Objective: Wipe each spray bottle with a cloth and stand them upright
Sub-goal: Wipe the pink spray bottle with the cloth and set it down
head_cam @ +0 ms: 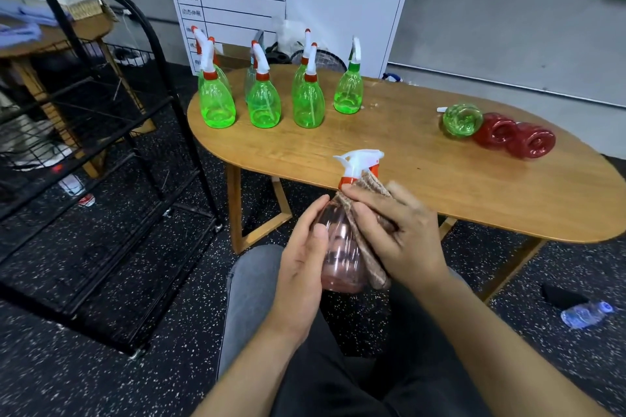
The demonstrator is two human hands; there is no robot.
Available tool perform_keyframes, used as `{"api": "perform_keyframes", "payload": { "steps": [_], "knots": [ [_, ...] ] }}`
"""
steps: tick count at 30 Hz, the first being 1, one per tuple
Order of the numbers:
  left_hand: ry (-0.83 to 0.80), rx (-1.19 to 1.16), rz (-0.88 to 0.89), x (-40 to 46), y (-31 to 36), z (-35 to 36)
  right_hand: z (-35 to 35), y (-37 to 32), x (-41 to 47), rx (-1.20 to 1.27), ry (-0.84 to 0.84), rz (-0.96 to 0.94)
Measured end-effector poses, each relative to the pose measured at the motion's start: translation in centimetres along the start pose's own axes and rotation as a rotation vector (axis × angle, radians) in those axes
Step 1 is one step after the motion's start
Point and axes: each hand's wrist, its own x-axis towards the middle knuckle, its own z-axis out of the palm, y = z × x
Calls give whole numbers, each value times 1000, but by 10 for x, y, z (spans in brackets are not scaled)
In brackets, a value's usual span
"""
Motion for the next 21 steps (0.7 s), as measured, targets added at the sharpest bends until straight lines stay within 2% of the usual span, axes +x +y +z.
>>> {"api": "perform_keyframes", "payload": {
  "steps": [6, 12, 17, 21],
  "knots": [
    [-32, -56, -25, -1, 4, 4, -2, 2, 2, 131, 82, 96],
    [-41, -93, -45, 3, -1, 1, 3, -1, 7, 137, 46, 187],
    [-42, -50, -5, 4, -4, -1, 9, -5, 3, 160, 12, 198],
    [25, -26, 37, 5, -3, -3, 15, -9, -12, 141, -22, 144]
  ]
}}
